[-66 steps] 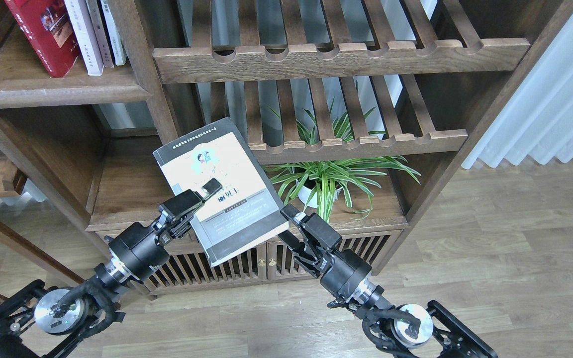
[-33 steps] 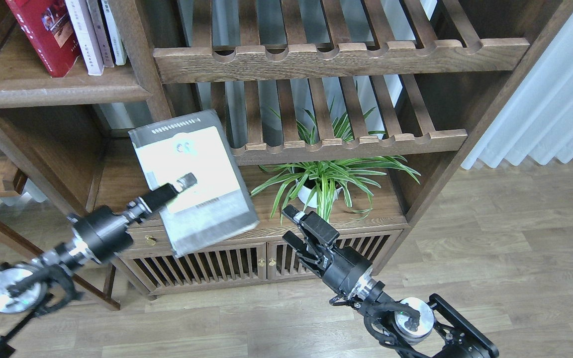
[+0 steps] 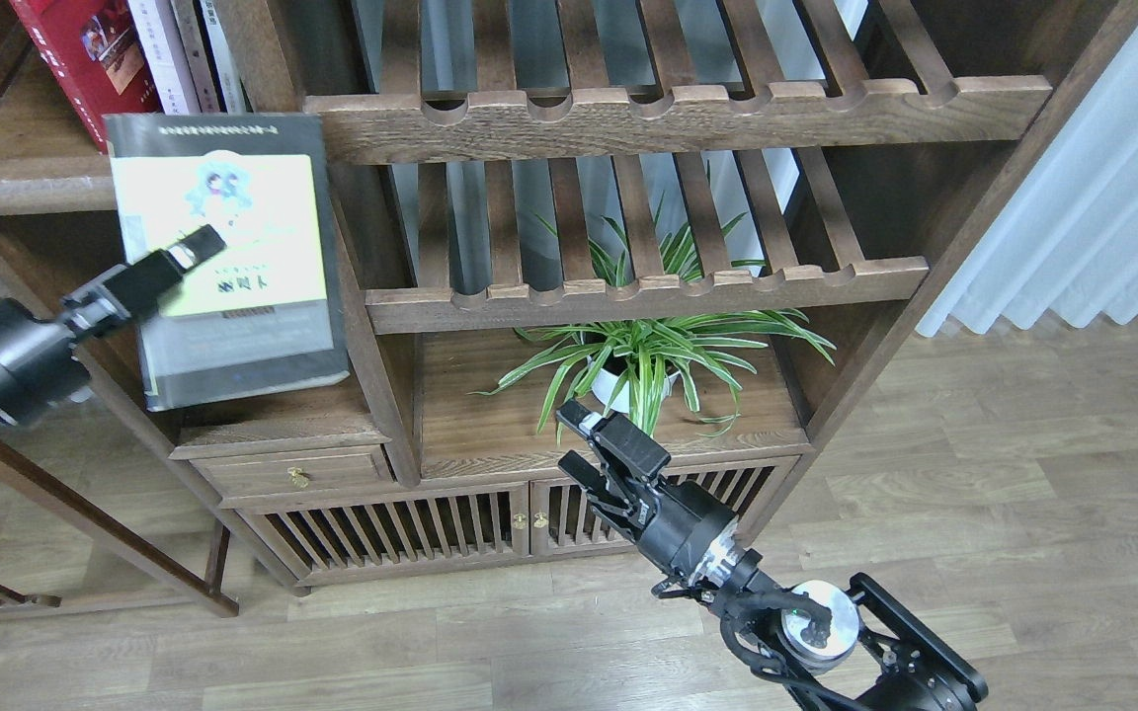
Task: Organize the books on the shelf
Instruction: 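Lift the grey book with the left gripper up onto the upper shelf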
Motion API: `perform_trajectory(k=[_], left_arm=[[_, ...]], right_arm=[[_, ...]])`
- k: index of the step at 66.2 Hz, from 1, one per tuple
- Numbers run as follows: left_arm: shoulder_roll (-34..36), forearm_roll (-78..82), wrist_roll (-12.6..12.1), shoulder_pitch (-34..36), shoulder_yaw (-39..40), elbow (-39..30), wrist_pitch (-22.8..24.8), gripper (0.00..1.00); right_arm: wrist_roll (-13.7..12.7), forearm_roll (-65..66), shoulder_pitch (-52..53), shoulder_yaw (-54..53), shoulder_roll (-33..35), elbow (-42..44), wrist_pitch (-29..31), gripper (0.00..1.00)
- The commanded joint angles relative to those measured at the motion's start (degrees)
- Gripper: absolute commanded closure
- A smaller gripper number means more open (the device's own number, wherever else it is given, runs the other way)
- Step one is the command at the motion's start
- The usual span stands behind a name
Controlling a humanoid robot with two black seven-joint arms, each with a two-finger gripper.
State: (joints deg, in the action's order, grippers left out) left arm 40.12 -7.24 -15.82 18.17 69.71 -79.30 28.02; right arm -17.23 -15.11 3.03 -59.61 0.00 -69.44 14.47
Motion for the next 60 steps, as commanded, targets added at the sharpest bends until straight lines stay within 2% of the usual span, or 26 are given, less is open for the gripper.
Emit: perform_trajectory(k=[1,18,42,60], left_arm=[[1.10,-0.05,1.31,0.11,3.05,0.02,-0.02,0.98],[2.94,-1.90,2.89,0.81,10.18,0.11,-0.02,0.98],[9.44,-7.26,2.98,2.48,13.87,0.11,-0.02,0.98],[10.06,-7.08,2.19,3.36,14.48,0.37,-0.02,0.98]], right_arm=[[0.00,0.00,0.14,0.20,0.00,0.00,0.03,0.02],[0.00,0.00,0.14,0.46,0.00,0.00,0.03,0.02],[0.00,0.00,0.58,0.63,0.00,0.00,0.03,0.02],[0.00,0.00,0.49,0.72,0.00,0.00,0.39,0.02]])
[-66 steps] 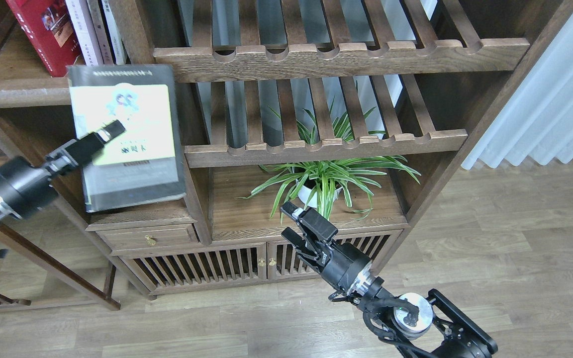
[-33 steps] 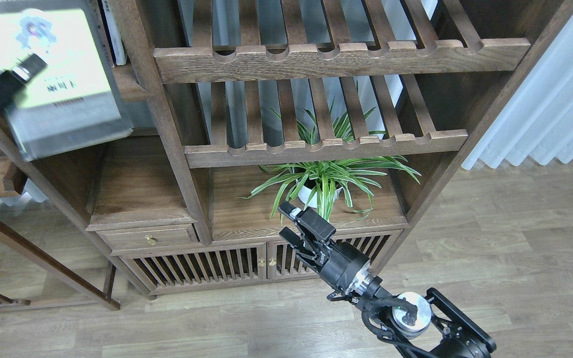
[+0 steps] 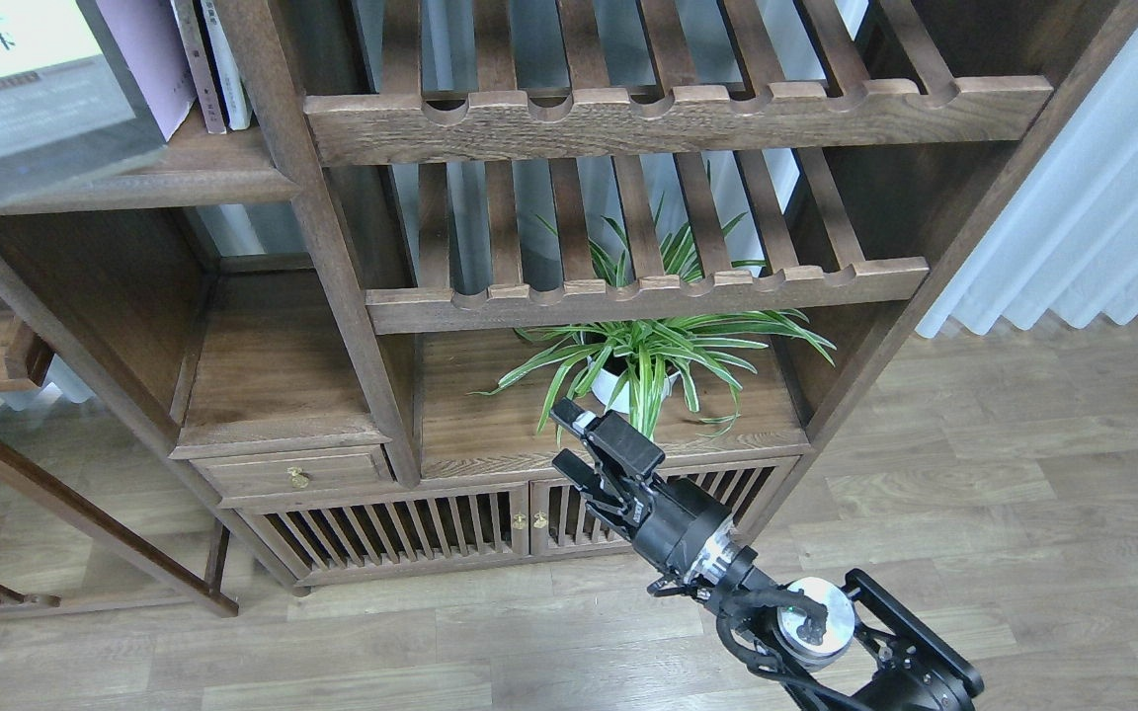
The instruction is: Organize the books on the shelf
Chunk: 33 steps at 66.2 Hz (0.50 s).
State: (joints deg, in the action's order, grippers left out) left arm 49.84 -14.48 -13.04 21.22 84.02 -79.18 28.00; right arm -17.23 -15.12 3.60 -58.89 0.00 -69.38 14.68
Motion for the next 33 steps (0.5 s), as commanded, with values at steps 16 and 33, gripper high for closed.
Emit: perform_trajectory(k=[16,33], left_arm=[[0.44,1.47,-2.52,2.25,-0.26,3.33,0.00,0.98],[-0.18,1.82,-7.00,2.69,0.09,6.41,0.00,0.97]], right_arm=[[0.00,0.09,-0.09,0.09,0.00,-0.32,0.18,0.02],[0.09,0.96,-0.09,0.18,0.00,-0.40,0.27,0.02]])
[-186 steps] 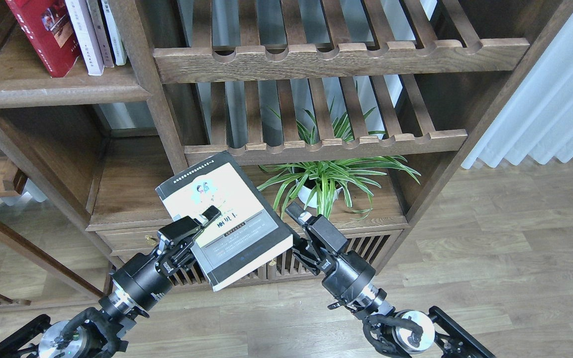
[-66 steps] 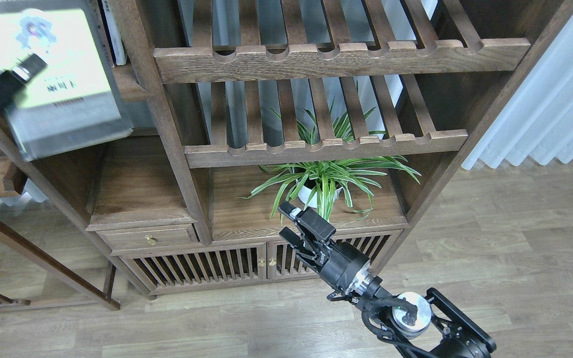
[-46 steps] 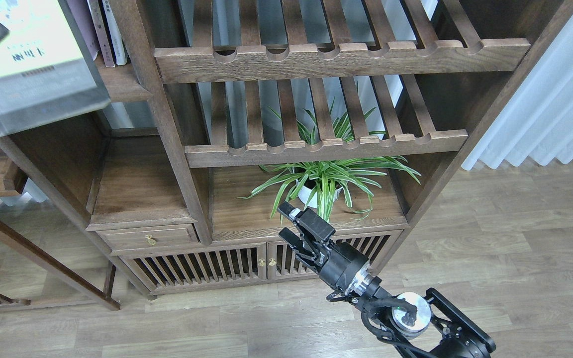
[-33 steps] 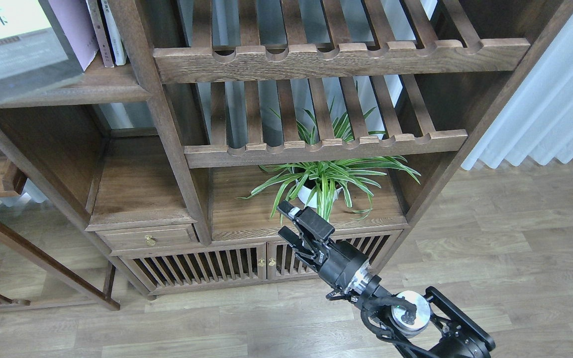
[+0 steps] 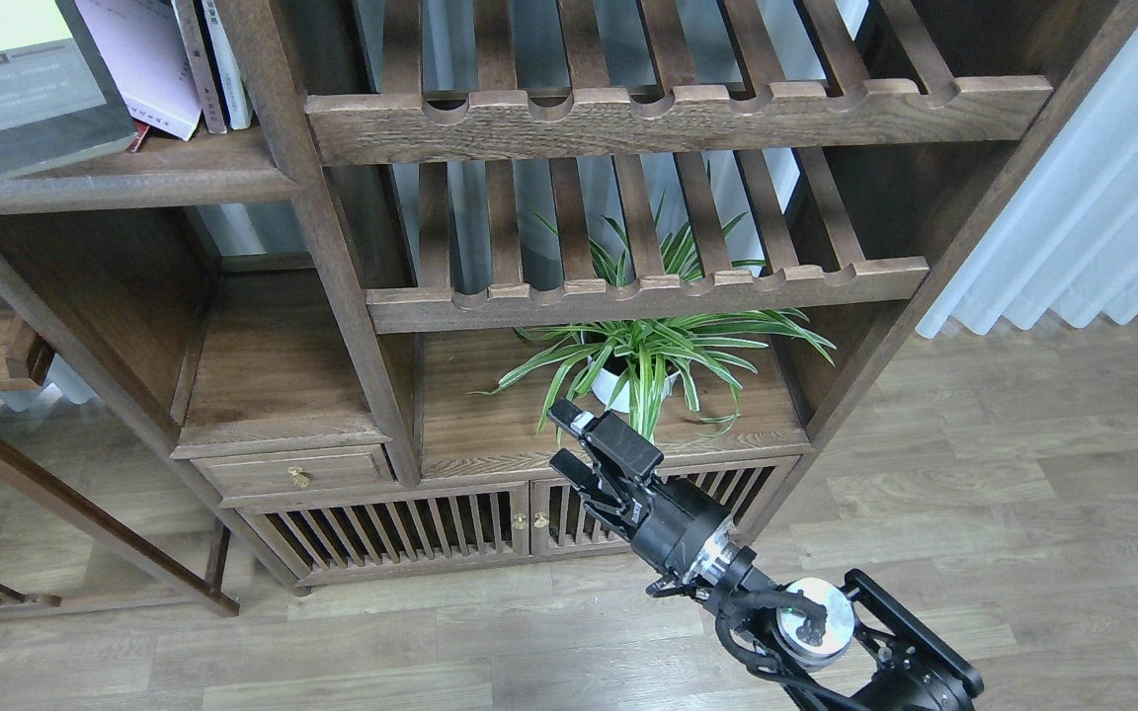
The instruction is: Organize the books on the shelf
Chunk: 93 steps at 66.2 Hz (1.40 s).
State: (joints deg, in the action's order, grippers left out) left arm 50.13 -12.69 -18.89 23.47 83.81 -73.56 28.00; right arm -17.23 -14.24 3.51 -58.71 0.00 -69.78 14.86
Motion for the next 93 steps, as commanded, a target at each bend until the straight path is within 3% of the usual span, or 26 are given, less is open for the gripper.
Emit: perform_trajectory(k=[1,28,48,93], left_arm=[[-0.47,0.03,-1.15,0.52,0.48,0.78,0.00,0.97],[-1.26,0.38,-1.07,2.37,0.65,3.86,0.00,0.98],[-7.41,3.89,-0.98,6.94,1.27,6.32,0.00,1.00],[-17.87,14.97,-0.54,10.37,7.42,11.86,0.00,1.00]], right_arm=[[0.00,0.09,0.01,0.00,0.00,-0.01,0.17,0.02],[0.09,0.09,0.01,0.00,0.00,-0.09,0.26,0.02],[0.09,0.09,0.09,0.00,0.00,-0.62,0.35,0.02],[0.44,0.27,-0.08,1.41,0.00,-0.80,0.26,0.02]])
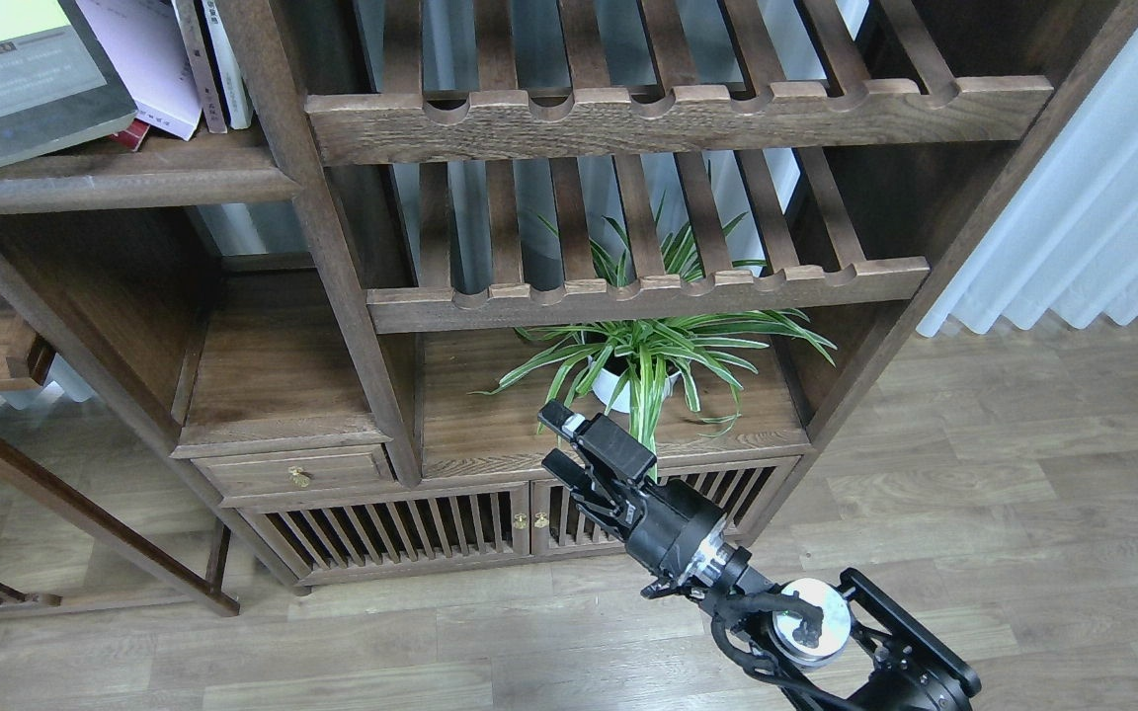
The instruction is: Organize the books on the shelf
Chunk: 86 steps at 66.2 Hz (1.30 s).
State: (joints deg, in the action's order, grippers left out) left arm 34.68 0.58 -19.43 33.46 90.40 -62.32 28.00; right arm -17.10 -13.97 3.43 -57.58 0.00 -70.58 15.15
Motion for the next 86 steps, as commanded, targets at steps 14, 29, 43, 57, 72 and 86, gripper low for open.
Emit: perform_trajectory(k=[14,29,43,57,72,86], left_arm=[[-4.18,3.73,0.01,2.66,1.18,2.73,0.00,1.00],[-4.18,4.35,0.01,6.79,1.01,5.71,0.00,1.00],[-4.44,5.49,0.10,9.87,0.04,8.53,0.00,1.00],[-7.17,7.69,0.18,10.40,0.13,9.06,0.00,1.00],[-8.31,9.27,0.18,12.68,0.04,10.90,0.00,1.00],[-8.40,10.15,0.18,15.67,-0.14,13.62,0.00,1.00]], right_arm=[[0.31,0.00,0.00,0.36,0.00,0.00,0.06,0.02],[0.40,0.00,0.00,0.27,0.00,0.00,-0.03,0.02],[0.40,0.00,-0.09,0.27,0.00,0.00,-0.03,0.02],[0.40,0.00,-0.09,0.27,0.00,0.00,0.06,0.02],[0.31,0.00,-0.09,0.27,0.00,0.09,0.06,0.02],[0.40,0.00,-0.09,0.27,0.00,0.00,0.06,0.02]])
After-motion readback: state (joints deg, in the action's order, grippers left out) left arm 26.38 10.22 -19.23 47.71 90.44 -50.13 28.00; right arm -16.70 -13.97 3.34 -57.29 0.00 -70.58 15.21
